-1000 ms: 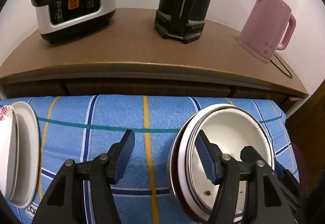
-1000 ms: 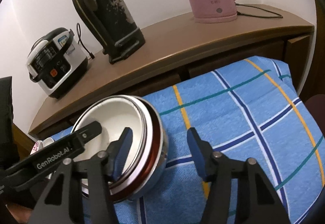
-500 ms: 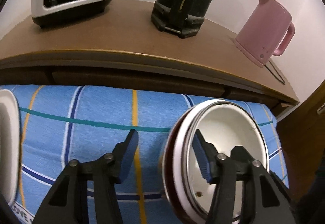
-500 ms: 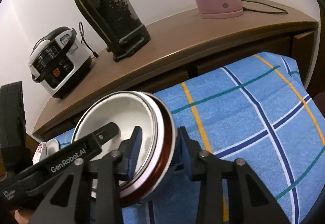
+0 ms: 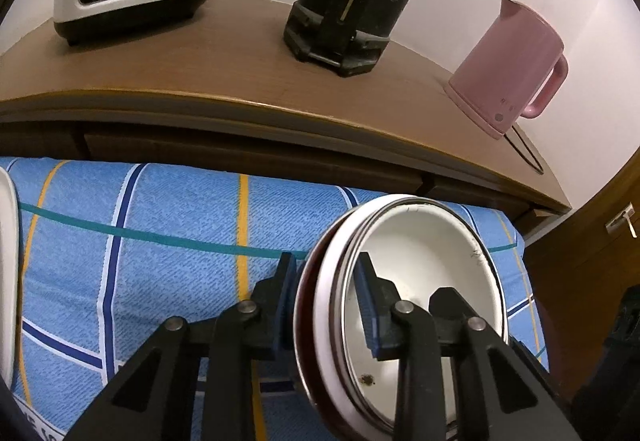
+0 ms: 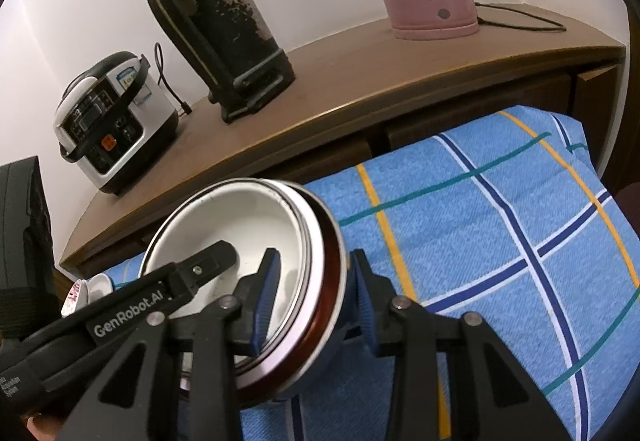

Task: Organize plates and bowls
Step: 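Close both grippers on the bowl stack rim and lift it, then carry the bowl stack over the white floral plate stack with both grippers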

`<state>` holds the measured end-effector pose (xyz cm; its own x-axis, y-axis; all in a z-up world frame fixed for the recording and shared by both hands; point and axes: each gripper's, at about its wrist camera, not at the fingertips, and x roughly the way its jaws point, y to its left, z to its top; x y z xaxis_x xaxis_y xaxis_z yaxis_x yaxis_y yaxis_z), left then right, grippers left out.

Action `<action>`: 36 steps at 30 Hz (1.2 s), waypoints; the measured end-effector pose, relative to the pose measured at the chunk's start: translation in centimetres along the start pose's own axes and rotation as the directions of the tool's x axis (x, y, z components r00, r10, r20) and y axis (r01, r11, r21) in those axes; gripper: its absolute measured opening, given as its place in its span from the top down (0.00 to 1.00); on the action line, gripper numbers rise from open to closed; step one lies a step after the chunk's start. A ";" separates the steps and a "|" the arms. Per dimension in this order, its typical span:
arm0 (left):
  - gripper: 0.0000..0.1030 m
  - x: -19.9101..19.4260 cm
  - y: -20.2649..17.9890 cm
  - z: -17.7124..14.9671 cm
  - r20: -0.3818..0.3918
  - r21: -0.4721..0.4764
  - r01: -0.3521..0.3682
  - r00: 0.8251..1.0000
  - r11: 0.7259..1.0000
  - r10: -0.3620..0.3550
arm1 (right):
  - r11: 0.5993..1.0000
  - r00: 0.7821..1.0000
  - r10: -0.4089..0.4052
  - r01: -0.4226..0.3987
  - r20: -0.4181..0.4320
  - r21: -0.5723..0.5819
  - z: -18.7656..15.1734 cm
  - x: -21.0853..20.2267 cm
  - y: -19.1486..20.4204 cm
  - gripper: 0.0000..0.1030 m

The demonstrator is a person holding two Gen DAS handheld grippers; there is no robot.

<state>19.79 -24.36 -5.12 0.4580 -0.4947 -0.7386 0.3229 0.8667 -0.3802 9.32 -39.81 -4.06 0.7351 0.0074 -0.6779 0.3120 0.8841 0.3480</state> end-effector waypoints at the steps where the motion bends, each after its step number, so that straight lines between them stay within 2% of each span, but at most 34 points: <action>1: 0.69 0.0 -0.1 0.0 0.002 0.004 -0.002 1.000 1.000 0.002 | 1.000 1.000 -0.002 0.002 0.000 -0.003 0.0 0.0 0.1 0.65; 6: 0.69 -0.1 -0.1 -0.1 0.013 -0.001 -0.006 1.000 1.000 0.006 | 1.000 1.000 -0.009 0.009 0.000 -0.002 0.1 0.1 0.1 0.66; 14: 0.69 -1.0 -0.5 -0.7 -0.019 0.004 -0.016 1.000 1.000 0.016 | 0.999 0.999 -0.043 0.043 -0.016 -0.025 -0.2 -0.4 0.3 0.68; 36: 0.69 -8.1 0.0 -5.1 0.000 0.019 -0.052 0.999 0.998 0.052 | 1.000 0.999 -0.019 0.019 -0.046 -0.003 -3.9 -6.1 2.7 0.69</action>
<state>11.87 -20.05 -2.02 0.4744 -0.4494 -0.7570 0.3149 0.8896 -0.3308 3.33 -35.63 -1.48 0.7008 0.0122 -0.7133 0.3239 0.8855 0.3333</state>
